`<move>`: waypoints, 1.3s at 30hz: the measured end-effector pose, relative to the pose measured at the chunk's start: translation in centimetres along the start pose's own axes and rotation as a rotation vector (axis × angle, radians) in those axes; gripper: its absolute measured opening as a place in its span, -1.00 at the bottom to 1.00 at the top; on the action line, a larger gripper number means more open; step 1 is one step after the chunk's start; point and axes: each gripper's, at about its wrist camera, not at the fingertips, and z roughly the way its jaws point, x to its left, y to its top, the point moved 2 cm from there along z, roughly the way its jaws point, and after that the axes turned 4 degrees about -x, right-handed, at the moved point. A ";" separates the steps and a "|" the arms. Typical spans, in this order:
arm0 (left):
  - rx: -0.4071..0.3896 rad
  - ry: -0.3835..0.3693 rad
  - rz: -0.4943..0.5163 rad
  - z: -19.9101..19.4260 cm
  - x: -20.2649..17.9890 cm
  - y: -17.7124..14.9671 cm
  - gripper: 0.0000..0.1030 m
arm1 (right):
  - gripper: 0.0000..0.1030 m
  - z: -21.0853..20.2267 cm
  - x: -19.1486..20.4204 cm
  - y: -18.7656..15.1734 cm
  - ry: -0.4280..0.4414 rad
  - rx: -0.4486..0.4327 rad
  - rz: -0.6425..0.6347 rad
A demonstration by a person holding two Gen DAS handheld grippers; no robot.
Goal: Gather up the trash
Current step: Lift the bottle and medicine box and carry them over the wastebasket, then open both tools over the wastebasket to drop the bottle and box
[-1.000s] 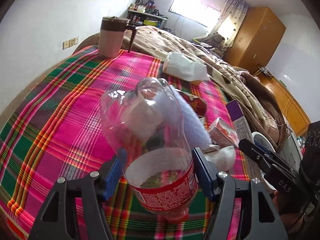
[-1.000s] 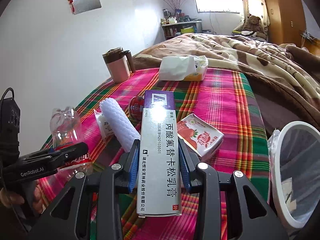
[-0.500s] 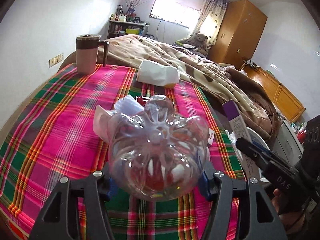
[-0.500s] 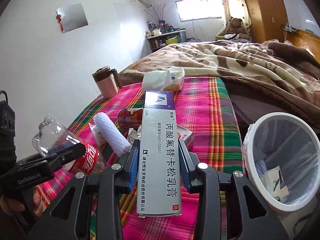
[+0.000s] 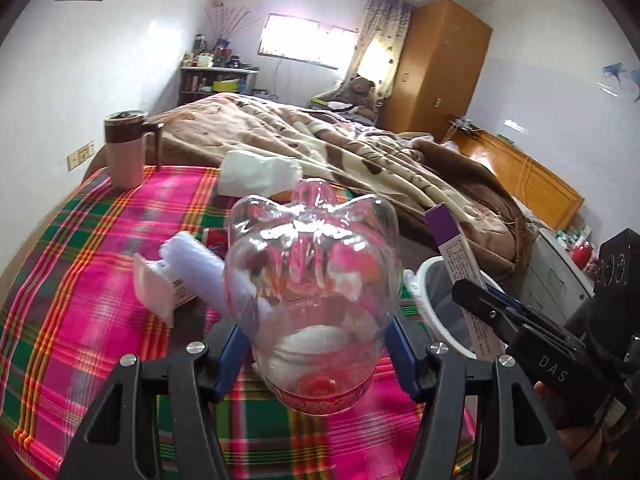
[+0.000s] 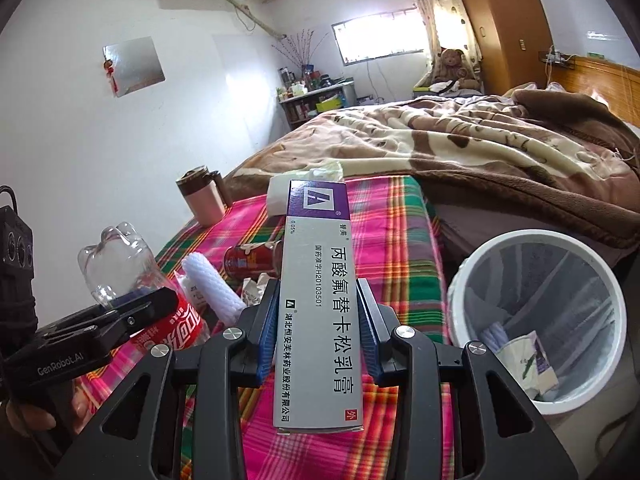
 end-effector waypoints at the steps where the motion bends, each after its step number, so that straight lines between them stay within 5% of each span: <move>1: 0.000 -0.012 0.009 0.2 -0.5 0.1 0.25 | -0.28 -0.3 -0.4 0.0 -0.010 -0.008 0.006; 24: 0.028 -0.263 0.235 5.9 -15.7 1.2 0.25 | -0.28 -4.6 -10.3 0.0 -0.326 -0.060 0.124; 39: 0.116 -0.283 0.296 10.8 -19.8 -0.4 0.25 | -0.28 -3.1 -14.6 -1.7 -0.427 0.049 0.142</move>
